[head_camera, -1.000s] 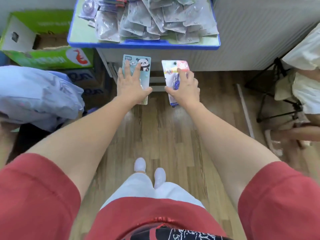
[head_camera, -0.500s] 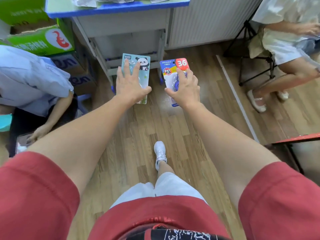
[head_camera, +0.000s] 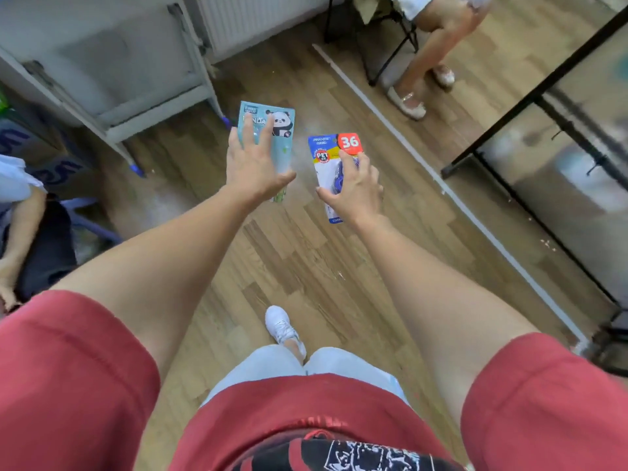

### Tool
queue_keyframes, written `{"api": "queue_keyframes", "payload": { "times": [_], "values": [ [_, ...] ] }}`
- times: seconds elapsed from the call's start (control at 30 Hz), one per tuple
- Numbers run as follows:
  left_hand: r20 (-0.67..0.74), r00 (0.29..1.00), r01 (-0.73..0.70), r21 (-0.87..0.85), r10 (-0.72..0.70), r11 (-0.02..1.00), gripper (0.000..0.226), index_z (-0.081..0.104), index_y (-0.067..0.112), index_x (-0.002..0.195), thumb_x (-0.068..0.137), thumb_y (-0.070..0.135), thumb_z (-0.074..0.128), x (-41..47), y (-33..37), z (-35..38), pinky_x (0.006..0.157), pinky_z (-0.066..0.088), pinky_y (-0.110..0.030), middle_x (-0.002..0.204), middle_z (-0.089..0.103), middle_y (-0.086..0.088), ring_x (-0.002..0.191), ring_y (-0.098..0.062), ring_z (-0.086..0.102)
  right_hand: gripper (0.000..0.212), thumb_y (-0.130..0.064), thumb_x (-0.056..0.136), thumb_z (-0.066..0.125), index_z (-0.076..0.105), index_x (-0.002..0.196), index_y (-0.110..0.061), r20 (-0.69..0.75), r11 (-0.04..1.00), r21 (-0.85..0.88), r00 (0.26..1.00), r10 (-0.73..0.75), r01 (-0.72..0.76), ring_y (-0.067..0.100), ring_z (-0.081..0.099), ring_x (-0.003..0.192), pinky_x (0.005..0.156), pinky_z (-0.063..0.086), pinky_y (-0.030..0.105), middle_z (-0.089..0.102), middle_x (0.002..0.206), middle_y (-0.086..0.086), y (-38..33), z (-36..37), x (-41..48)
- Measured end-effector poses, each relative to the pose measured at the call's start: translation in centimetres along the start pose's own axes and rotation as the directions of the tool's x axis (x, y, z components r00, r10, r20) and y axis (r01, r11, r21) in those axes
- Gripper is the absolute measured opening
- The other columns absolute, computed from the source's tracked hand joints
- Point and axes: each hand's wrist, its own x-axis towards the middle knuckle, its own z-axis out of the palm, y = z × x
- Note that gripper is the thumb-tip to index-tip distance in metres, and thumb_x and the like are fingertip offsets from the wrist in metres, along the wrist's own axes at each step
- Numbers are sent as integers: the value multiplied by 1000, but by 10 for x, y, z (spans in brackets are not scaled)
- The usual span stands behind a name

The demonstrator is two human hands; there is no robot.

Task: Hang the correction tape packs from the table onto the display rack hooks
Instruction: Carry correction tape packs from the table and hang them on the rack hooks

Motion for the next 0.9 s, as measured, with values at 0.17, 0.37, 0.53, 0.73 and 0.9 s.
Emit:
{"api": "queue_keyframes", "payload": {
  "times": [0.17,0.37,0.53,0.73,0.9],
  "values": [
    [76,986,-148,7,147,989,91,6,27,153,84,44,62,-47,62,39,118,10,-42,160,0,-9,146,-33,1,77,-43,84,62,27,149,-22,-62,986,44,985,164,-161,30,30,132,100,38,42,26,150,8,79,-11,-59],
    [175,919,-361,16,353,932,93,4,27,153,83,43,64,-84,127,71,119,8,-43,160,-1,-11,145,-36,1,78,-43,84,63,26,149,-22,-189,927,87,907,375,-365,29,28,133,102,36,42,22,153,8,144,-28,-122],
    [239,807,-559,9,541,829,94,3,25,153,83,44,63,-99,183,77,119,7,-42,160,-5,-12,145,-37,0,77,-42,84,64,28,148,-20,-320,832,173,768,554,-528,31,30,132,103,35,42,21,154,9,176,-43,-161],
    [176,665,-731,-44,726,680,95,6,23,153,82,43,65,-112,257,72,119,3,-39,160,-5,-12,145,-38,-1,77,-40,85,64,27,149,-20,-445,744,287,603,661,-604,32,28,134,107,30,42,18,155,11,205,-81,-192],
    [63,579,-809,-83,813,582,92,9,22,154,82,39,65,-115,335,65,119,3,-40,160,-3,-13,145,-39,0,76,-40,86,63,26,149,-20,-544,714,288,505,670,-638,32,28,135,105,34,44,18,155,12,250,-132,-196]
  ]
}}
